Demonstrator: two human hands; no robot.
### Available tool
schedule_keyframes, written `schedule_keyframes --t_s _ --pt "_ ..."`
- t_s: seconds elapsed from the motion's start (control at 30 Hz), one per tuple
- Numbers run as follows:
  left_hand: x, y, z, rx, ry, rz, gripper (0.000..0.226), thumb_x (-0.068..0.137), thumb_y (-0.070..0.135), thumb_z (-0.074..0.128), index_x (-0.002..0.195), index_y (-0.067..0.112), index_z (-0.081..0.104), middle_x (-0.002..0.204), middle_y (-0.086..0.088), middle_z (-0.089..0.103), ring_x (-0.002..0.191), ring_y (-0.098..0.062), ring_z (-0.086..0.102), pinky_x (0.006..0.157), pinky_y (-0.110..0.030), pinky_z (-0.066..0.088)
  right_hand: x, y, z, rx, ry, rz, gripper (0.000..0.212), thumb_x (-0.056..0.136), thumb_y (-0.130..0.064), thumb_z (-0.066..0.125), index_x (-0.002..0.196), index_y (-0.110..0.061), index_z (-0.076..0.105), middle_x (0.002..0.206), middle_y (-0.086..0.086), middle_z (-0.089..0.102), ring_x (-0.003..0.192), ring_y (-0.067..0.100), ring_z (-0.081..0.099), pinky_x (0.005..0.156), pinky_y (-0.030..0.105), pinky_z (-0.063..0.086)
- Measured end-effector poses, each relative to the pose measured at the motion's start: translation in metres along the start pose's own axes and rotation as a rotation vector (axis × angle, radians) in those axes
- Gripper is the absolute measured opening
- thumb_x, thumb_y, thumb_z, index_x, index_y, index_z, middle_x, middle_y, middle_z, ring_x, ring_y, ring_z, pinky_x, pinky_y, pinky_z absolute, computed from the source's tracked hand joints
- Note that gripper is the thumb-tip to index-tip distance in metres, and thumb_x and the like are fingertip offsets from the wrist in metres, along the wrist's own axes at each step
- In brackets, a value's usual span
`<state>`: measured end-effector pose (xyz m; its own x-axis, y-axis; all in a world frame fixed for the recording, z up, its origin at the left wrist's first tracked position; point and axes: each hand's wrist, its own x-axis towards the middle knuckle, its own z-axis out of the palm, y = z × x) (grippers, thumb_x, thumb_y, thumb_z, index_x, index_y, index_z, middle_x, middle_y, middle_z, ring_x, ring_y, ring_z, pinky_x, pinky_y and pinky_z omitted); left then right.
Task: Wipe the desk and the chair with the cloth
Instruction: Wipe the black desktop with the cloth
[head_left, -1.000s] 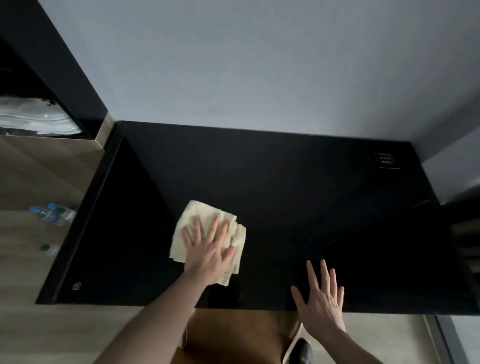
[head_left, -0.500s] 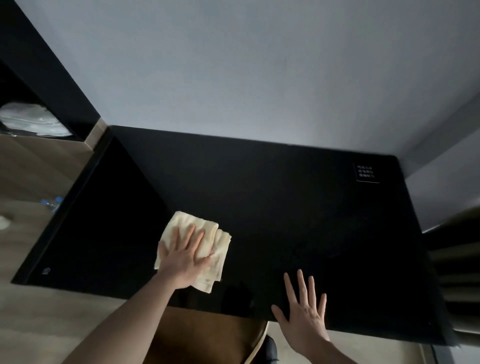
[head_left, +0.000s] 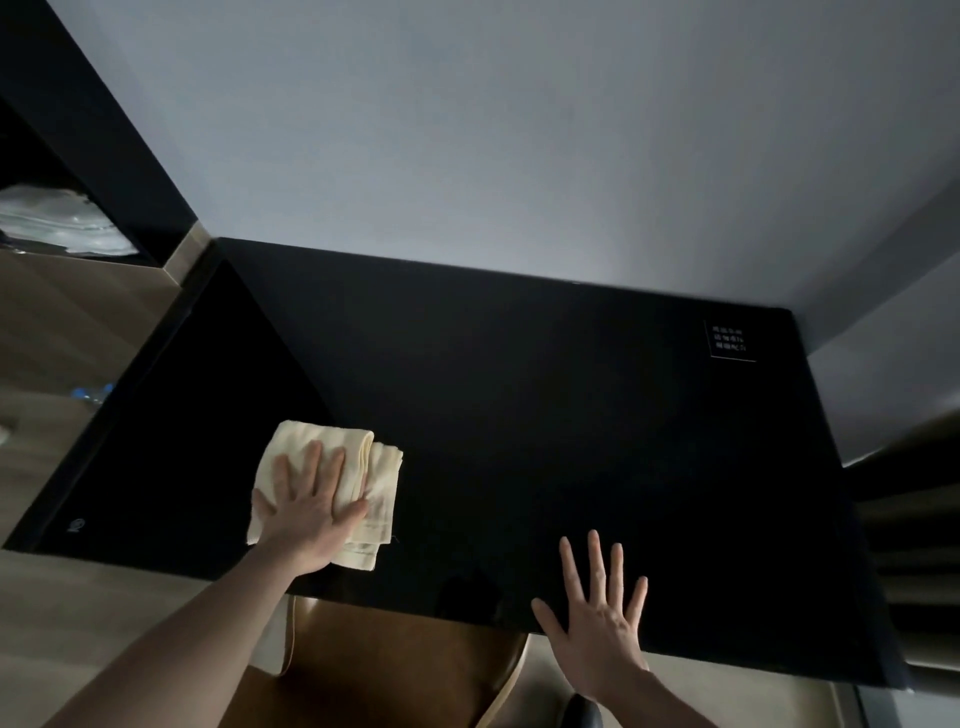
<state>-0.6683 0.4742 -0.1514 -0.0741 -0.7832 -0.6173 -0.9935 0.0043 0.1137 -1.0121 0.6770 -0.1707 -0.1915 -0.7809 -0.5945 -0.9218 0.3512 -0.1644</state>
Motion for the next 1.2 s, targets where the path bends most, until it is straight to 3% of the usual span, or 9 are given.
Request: schedule_keyframes --t_s 0.1,0.23,0.37,0.53,0.67,0.73,0.83,0.93,1.2 --pt "-0.003 0.018 0.007 -0.017 -0.001 -0.004 0.094 0.094 0.085 0.018 0.158 0.039 -0.034 0.166 0.01 -0.042 0.155 -0.04 -0.032 0.122 -0.072 -0.007 0.0 0.011 0.009 0.033 0.057 -0.051 0.088 0.08 -0.09 -0.015 0.149 -0.046 -0.046 0.16 -0.005 -0.052 0.151 0.029 -0.045 0.12 0.06 -0.026" --pt "-0.008 0.061 0.018 -0.06 0.01 -0.021 0.091 0.095 0.083 0.015 0.157 0.039 -0.034 0.166 0.012 -0.04 0.155 -0.042 -0.031 0.121 -0.073 -0.006 0.0 0.045 0.016 0.046 0.179 -0.157 0.085 0.098 -0.076 0.027 0.162 -0.049 -0.023 0.174 -0.005 -0.027 0.163 0.026 -0.017 0.131 0.055 -0.002" --pt "-0.013 0.134 0.034 -0.063 0.024 -0.018 0.088 0.094 0.083 0.011 0.149 0.041 -0.044 0.164 0.011 -0.043 0.154 -0.043 -0.031 0.121 -0.074 -0.005 0.011 0.109 -0.001 0.046 0.249 -0.201 0.084 0.1 -0.073 0.029 0.165 -0.046 -0.017 0.176 -0.005 -0.022 0.163 0.026 -0.015 0.13 0.053 -0.001" --pt "-0.025 0.259 0.059 -0.045 0.027 0.036 0.083 0.097 0.079 0.011 0.146 0.042 -0.045 0.165 0.01 -0.042 0.153 -0.044 -0.034 0.121 -0.073 -0.009 0.017 0.219 -0.043 0.002 0.243 -0.137 0.079 0.096 -0.075 0.008 0.164 -0.044 -0.017 0.172 -0.006 -0.031 0.159 0.023 -0.03 0.129 0.051 -0.014" --pt "-0.033 0.353 0.077 -0.032 0.002 0.096 0.082 0.099 0.077 0.009 0.15 0.039 -0.042 0.165 0.007 -0.043 0.151 -0.044 -0.039 0.12 -0.072 -0.013 0.015 0.305 -0.06 0.001 0.248 -0.018 0.08 0.098 -0.072 0.017 0.169 -0.039 0.01 0.178 -0.001 -0.004 0.164 0.029 -0.008 0.13 0.06 0.005" --pt "-0.038 0.394 0.088 -0.022 -0.004 0.132 0.078 0.099 0.077 0.008 0.145 0.041 -0.043 0.165 0.006 -0.045 0.149 -0.043 -0.042 0.119 -0.073 -0.016 0.011 0.336 -0.062 0.028 0.232 0.003 0.078 0.098 -0.072 0.021 0.169 -0.04 0.013 0.178 -0.002 0.0 0.165 0.028 -0.005 0.129 0.06 0.005" --pt "-0.045 0.46 0.102 0.002 -0.045 0.216 0.074 0.1 0.074 0.006 0.144 0.041 -0.043 0.163 0.005 -0.048 0.144 -0.042 -0.049 0.118 -0.073 -0.018 0.004 0.369 -0.066 0.094 0.256 0.036 0.078 0.102 -0.069 0.029 0.169 -0.039 0.002 0.177 -0.004 -0.012 0.163 0.023 -0.017 0.129 0.053 -0.004" --pt "-0.059 0.522 0.115 0.022 -0.096 0.299 0.075 0.101 0.073 0.006 0.151 0.038 -0.039 0.158 0.005 -0.053 0.137 -0.04 -0.056 0.115 -0.073 -0.023 0.0 0.393 -0.071 0.238 0.293 0.123 0.082 0.105 -0.057 0.047 0.17 -0.034 0.003 0.178 -0.002 -0.01 0.164 0.023 -0.014 0.133 0.051 0.005" --pt "-0.091 0.615 0.135 -0.165 -0.274 0.438 0.072 0.106 0.068 0.012 0.162 0.039 -0.023 0.157 0.014 -0.05 0.137 -0.027 -0.057 0.115 -0.063 -0.032 -0.01 0.422 -0.086 0.424 0.324 0.159 0.074 0.109 -0.031 0.046 0.17 -0.037 0.005 0.178 -0.005 -0.009 0.164 0.02 -0.013 0.133 0.05 0.008"
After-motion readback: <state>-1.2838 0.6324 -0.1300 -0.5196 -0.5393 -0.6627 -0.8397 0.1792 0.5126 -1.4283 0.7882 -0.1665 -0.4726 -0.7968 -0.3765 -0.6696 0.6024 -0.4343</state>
